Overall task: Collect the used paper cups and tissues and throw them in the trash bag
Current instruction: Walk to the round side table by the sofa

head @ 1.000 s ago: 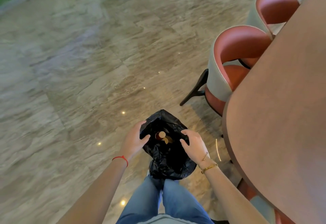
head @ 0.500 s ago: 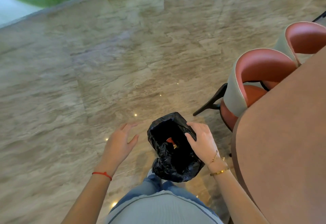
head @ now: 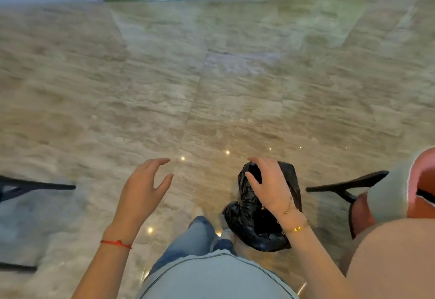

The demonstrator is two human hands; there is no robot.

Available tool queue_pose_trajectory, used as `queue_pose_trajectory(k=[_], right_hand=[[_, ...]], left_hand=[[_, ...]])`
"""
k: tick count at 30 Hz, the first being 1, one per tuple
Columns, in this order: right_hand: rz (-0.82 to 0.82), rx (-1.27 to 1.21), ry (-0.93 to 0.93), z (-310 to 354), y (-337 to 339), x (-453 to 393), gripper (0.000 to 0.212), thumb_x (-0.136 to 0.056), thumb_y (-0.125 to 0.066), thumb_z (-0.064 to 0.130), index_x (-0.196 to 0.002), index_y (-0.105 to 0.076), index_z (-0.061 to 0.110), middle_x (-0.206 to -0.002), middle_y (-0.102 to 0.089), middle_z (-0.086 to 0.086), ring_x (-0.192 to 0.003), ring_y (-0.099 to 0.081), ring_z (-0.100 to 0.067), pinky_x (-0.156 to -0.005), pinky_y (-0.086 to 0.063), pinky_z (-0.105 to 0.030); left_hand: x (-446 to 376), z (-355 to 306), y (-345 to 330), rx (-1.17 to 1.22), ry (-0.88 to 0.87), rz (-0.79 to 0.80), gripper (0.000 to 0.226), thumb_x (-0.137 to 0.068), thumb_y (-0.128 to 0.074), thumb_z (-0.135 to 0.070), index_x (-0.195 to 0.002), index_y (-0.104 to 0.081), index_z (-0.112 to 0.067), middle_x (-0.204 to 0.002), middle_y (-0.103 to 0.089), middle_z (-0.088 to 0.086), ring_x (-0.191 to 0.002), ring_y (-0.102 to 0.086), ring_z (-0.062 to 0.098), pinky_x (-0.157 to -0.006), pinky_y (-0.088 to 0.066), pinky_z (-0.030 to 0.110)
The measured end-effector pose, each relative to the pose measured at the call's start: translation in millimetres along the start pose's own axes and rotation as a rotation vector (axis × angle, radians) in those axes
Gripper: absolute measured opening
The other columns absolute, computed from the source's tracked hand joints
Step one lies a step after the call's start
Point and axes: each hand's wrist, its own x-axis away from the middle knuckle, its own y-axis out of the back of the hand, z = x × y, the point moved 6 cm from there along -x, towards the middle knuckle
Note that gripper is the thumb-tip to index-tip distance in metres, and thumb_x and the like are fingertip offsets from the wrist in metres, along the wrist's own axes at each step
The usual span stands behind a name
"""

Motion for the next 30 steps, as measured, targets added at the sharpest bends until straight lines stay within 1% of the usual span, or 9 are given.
queue_pose_trajectory(k=[4, 7, 10, 14, 18, 22, 26, 30], right_hand=[[0.105, -0.029, 0.183, 58, -26, -6, 0.037, -0.092, -0.056, 0.029, -0.127, -0.053, 0.017, -0.12, -0.059, 0.001, -0.117, -0.048, -0.018, -0.101, -0.037, -0.028], [0.202, -0.04, 0.32, 110, -53, -8, 0.036, -0.092, -0.056, 0.029, -0.126, -0.053, 0.018, -0.122, -0.059, 0.001, -0.118, -0.048, -0.018, -0.101, -0.038, -0.028], [0.269, -0.043, 0.427, 157, -80, -7, 0.036, -0.092, -0.057, 0.027, -0.125, -0.054, 0.016, -0.123, -0.059, -0.001, -0.118, -0.049, -0.02, -0.1, -0.038, -0.03], [0.362, -0.066, 0.578, 236, -125, 9, 0.035, -0.09, -0.06, 0.024, -0.122, -0.056, 0.013, -0.122, -0.06, -0.006, -0.116, -0.049, -0.024, -0.098, -0.038, -0.033], [0.428, -0.091, 0.723, 323, -175, 39, 0.036, -0.088, -0.062, 0.021, -0.122, -0.057, 0.012, -0.121, -0.061, -0.007, -0.114, -0.051, -0.027, -0.098, -0.041, -0.038], [0.482, -0.133, 0.828, 407, -219, 86, 0.037, -0.089, -0.061, 0.022, -0.125, -0.056, 0.013, -0.122, -0.06, -0.005, -0.116, -0.049, -0.024, -0.1, -0.04, -0.035], [0.551, -0.149, 0.946, 479, -252, 136, 0.038, -0.089, -0.06, 0.023, -0.126, -0.055, 0.014, -0.124, -0.059, -0.003, -0.119, -0.047, -0.019, -0.101, -0.037, -0.027], [0.636, -0.16, 1.073, 539, -279, 182, 0.039, -0.088, -0.061, 0.021, -0.126, -0.055, 0.012, -0.122, -0.059, -0.004, -0.119, -0.048, -0.02, -0.101, -0.04, -0.03]], left_hand=[[55, 34, 40, -0.007, 0.157, -0.153, 0.038, -0.088, -0.066, -0.027, -0.125, -0.059, -0.019, -0.121, -0.062, -0.003, -0.112, -0.058, 0.016, -0.094, -0.045, 0.028], [104, 61, 71, -0.04, 0.291, -0.273, 0.037, -0.088, -0.067, -0.027, -0.123, -0.06, -0.019, -0.119, -0.063, -0.003, -0.109, -0.059, 0.016, -0.089, -0.043, 0.025], [144, 84, 93, -0.055, 0.398, -0.334, 0.037, -0.088, -0.066, -0.028, -0.124, -0.061, -0.019, -0.119, -0.064, -0.001, -0.108, -0.06, 0.019, -0.09, -0.045, 0.027], [216, 124, 127, -0.055, 0.561, -0.428, 0.038, -0.089, -0.065, -0.03, -0.125, -0.06, -0.021, -0.123, -0.062, -0.002, -0.113, -0.058, 0.017, -0.094, -0.042, 0.024], [289, 163, 167, -0.062, 0.692, -0.506, 0.038, -0.089, -0.064, -0.032, -0.126, -0.058, -0.024, -0.125, -0.061, -0.005, -0.113, -0.059, 0.017, -0.089, -0.049, 0.03], [367, 201, 206, -0.085, 0.792, -0.587, 0.037, -0.089, -0.065, -0.03, -0.125, -0.058, -0.025, -0.123, -0.061, -0.007, -0.107, -0.061, 0.015, -0.082, -0.051, 0.029], [439, 230, 236, -0.103, 0.894, -0.665, 0.038, -0.089, -0.064, -0.029, -0.125, -0.058, -0.024, -0.123, -0.061, -0.007, -0.109, -0.061, 0.016, -0.081, -0.053, 0.032], [502, 252, 253, -0.145, 1.03, -0.726, 0.037, -0.089, -0.064, -0.029, -0.125, -0.058, -0.023, -0.122, -0.062, -0.006, -0.107, -0.061, 0.017, -0.077, -0.049, 0.026]])
